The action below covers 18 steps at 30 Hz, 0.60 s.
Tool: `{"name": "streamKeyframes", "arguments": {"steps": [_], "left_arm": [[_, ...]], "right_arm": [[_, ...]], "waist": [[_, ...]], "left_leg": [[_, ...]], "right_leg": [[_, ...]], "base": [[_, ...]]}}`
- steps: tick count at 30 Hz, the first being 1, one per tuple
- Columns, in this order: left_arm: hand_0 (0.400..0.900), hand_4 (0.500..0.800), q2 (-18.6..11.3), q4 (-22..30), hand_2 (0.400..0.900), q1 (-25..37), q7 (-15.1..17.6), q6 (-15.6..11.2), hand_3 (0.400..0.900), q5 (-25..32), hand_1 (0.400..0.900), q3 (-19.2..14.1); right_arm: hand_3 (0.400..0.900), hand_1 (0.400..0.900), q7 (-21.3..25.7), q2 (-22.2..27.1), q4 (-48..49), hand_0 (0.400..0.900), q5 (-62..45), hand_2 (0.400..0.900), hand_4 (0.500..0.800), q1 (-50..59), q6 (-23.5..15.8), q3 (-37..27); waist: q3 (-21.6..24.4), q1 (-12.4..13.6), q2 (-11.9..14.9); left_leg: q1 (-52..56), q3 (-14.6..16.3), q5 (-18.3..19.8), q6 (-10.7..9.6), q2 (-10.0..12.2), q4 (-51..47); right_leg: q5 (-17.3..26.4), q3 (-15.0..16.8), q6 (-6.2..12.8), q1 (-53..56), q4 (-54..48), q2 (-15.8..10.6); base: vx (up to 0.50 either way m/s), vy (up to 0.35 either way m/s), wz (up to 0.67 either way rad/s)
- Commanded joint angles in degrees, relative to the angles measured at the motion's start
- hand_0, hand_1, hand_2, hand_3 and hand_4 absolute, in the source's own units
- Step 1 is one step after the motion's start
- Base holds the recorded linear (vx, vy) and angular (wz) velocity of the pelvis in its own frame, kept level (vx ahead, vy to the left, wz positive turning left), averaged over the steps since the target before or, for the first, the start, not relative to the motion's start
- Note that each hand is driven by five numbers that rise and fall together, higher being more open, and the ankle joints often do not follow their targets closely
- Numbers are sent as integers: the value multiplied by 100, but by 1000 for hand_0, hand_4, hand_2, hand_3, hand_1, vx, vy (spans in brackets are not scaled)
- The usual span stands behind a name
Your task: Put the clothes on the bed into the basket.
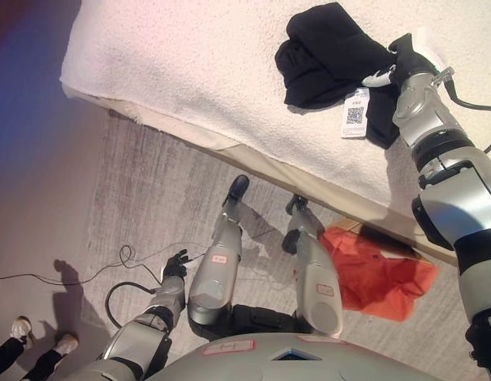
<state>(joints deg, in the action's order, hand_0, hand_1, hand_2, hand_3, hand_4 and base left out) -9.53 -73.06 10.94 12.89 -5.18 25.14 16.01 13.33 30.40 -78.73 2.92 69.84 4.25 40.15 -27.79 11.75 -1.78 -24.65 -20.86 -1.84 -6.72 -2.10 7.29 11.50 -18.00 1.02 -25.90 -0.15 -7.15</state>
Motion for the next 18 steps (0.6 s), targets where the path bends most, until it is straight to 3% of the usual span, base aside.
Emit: {"name": "streamKeyframes", "arguments": {"steps": [1, 5, 11, 18], "left_arm": [[900, 800, -232, -252, 900, -316, 97, 30, 900, 294, 900, 95], [900, 800, -240, -350, 900, -349, 119, 44, 900, 213, 900, -52], [900, 800, -259, -455, 900, -391, 82, 103, 900, 46, 900, -365], [900, 800, -252, -551, 900, -645, -118, 189, 900, -108, 900, -688]], "right_arm": [[400, 400, 219, 22, 29, 400, -121, 400, 500, 370, -321, 12], [400, 400, 281, 67, 186, 400, -77, 400, 500, -12, -333, -150], [400, 400, 194, 279, 267, 400, -18, 400, 500, -872, -319, -579], [400, 400, -42, 603, 366, 400, 27, 400, 500, -2117, -357, -1127]], "waist": [[200, 76, -124], [442, -70, 26], [929, -423, 337], [1497, -823, 444]], "left_leg": [[439, 502, -854, 139, -49, -1229], [647, 664, -751, 161, -66, -1229], [1229, 1174, -409, 278, -51, -1229], [1746, 1695, -128, 398, -17, -1229]], "right_leg": [[-619, 304, 491, 330, 663, -151], [-523, 413, 526, 589, 471, -120], [-428, 802, 603, 1080, 181, -49], [-315, 1290, 661, 1406, -113, 7]], "base": [[46, 4, -12], [59, 33, -27], [85, 56, -55], [62, 47, -52]]}}
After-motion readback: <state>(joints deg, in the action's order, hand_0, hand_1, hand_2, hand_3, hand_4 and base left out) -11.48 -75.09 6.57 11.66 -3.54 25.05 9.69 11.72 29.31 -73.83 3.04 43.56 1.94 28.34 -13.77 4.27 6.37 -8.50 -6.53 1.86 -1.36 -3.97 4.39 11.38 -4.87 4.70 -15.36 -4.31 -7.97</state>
